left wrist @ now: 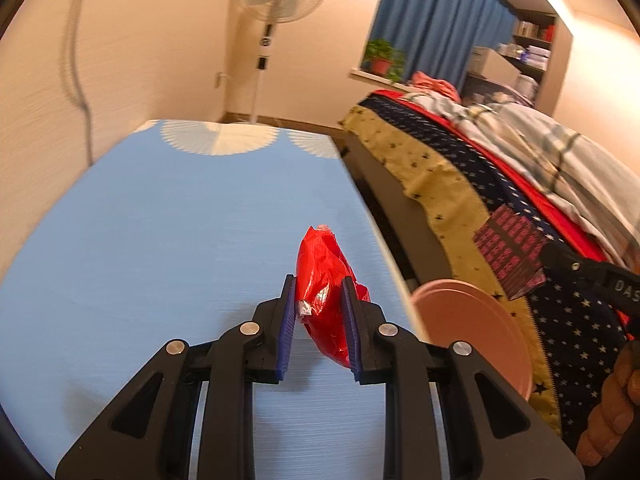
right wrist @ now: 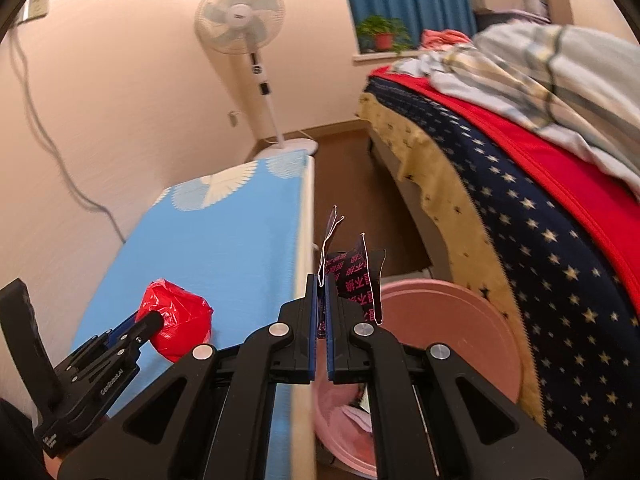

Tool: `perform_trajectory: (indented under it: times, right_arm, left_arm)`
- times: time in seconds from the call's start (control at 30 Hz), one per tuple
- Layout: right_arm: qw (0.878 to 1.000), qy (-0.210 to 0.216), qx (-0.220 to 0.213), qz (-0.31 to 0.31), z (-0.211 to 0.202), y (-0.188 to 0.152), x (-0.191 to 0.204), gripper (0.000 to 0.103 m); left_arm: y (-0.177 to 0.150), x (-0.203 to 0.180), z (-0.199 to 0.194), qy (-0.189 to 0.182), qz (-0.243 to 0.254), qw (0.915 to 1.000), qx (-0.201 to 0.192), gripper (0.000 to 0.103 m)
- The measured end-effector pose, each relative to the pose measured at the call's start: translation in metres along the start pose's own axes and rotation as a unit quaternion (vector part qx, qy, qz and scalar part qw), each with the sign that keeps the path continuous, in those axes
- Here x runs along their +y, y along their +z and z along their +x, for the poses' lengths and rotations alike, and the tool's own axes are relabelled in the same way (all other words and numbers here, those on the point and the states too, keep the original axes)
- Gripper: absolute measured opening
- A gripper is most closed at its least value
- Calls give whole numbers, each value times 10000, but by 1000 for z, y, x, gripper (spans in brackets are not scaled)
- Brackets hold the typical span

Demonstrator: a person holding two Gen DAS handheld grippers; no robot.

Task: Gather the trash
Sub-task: 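Carry the red bag and patterned wrapper over the pink bin, then open both grippers to drop the red bag and wrapper into the bin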

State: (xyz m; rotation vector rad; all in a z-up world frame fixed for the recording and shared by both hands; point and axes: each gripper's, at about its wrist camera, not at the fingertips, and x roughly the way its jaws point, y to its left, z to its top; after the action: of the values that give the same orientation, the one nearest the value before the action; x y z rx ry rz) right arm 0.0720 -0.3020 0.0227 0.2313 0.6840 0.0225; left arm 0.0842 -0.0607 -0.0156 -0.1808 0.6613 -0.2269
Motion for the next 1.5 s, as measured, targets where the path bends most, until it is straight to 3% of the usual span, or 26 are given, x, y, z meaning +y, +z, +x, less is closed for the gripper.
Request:
perform_trajectory:
  times: [0.4,0.73,1.17,1.5]
  right_arm:
    - [9970,-555,303,456,4,-12,-44,4]
    - [9930,-793,569,671,17,-22,-65,4]
    - [9896,-938,692,838,26,-25,-76,8]
    - [9896,-936,484,979,14,-20,-81,11]
  left_arm:
    - [-16,-78,30,-799,562,9949,259,22]
    - [-34,-116,62,-872,986,9889,685,22]
    - [-41,-124,82,-1004,967,9846,1057,27]
    - [-25,-108,68,-1085,690,9878,874,27]
